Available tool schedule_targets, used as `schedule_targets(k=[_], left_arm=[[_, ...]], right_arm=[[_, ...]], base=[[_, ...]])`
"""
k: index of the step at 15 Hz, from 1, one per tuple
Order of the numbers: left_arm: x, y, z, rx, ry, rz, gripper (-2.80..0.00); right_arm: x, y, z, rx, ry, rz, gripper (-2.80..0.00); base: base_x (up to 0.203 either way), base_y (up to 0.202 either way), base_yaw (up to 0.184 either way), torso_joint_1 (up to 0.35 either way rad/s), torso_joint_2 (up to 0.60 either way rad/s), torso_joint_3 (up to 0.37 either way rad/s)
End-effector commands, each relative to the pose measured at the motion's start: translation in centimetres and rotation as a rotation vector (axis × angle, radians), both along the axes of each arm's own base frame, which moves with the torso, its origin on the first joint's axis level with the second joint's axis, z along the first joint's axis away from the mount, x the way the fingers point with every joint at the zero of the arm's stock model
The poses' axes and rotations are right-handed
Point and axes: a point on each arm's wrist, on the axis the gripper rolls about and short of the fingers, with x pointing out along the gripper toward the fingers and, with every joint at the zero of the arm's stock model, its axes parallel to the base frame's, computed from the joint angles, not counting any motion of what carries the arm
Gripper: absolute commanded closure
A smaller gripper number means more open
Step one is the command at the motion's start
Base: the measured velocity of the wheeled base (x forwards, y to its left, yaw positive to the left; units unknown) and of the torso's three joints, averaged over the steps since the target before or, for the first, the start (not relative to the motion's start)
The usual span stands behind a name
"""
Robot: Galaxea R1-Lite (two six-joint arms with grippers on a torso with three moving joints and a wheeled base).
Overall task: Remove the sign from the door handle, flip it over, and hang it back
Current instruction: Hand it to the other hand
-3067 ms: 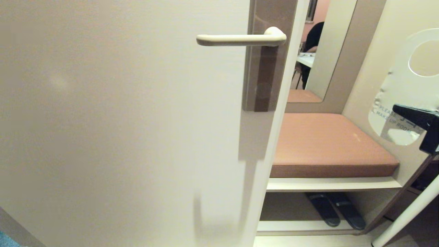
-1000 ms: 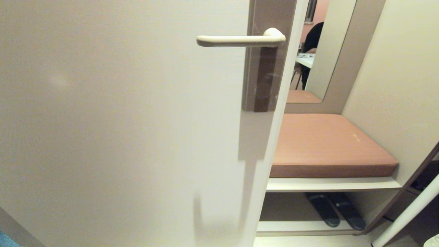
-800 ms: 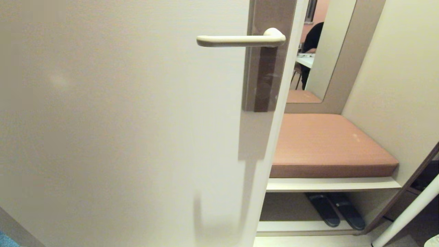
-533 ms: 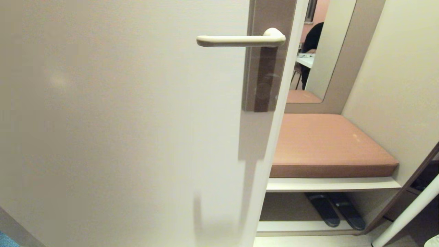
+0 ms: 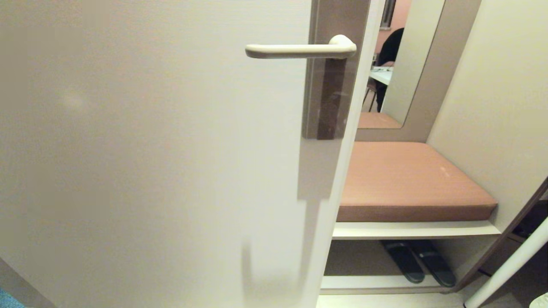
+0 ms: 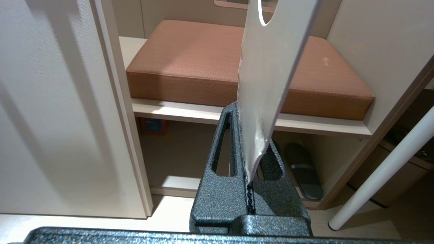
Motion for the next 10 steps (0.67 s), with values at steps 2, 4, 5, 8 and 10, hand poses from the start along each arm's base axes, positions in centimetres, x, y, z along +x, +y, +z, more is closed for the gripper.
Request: schedule_targets(k=[2, 4, 5, 8, 10], left_arm=[[0.00, 0.00, -0.01, 0.001, 0.001, 0.000, 0.00], [0.00, 0.00, 0.02, 0.002, -0.002, -0.001, 0.00], [0.00, 0.00, 0.02, 0.002, -0.002, -0.001, 0.00], [0.00, -0.01, 0.02, 0.003, -0.002, -0.003, 0.00], [0.00, -0.01, 0.02, 0.002, -0.002, -0.003, 0.00]], right_arm=[[0.01, 0.00, 0.00, -0.001, 0.001, 0.000, 0.00], [0.01, 0.00, 0.00, -0.001, 0.001, 0.000, 0.00], [0.01, 0.00, 0.00, -0.001, 0.001, 0.000, 0.00], [0.01, 0.00, 0.00, -0.001, 0.001, 0.000, 0.00], [0.01, 0.00, 0.00, -0.001, 0.001, 0.000, 0.00]], base=[[0.000, 0.000, 0.000, 0.000, 0.00, 0.000], [0.000, 0.000, 0.000, 0.000, 0.00, 0.000], [0.000, 0.000, 0.000, 0.000, 0.00, 0.000], [0.000, 0.000, 0.000, 0.000, 0.00, 0.000], [0.000, 0.000, 0.000, 0.000, 0.00, 0.000]])
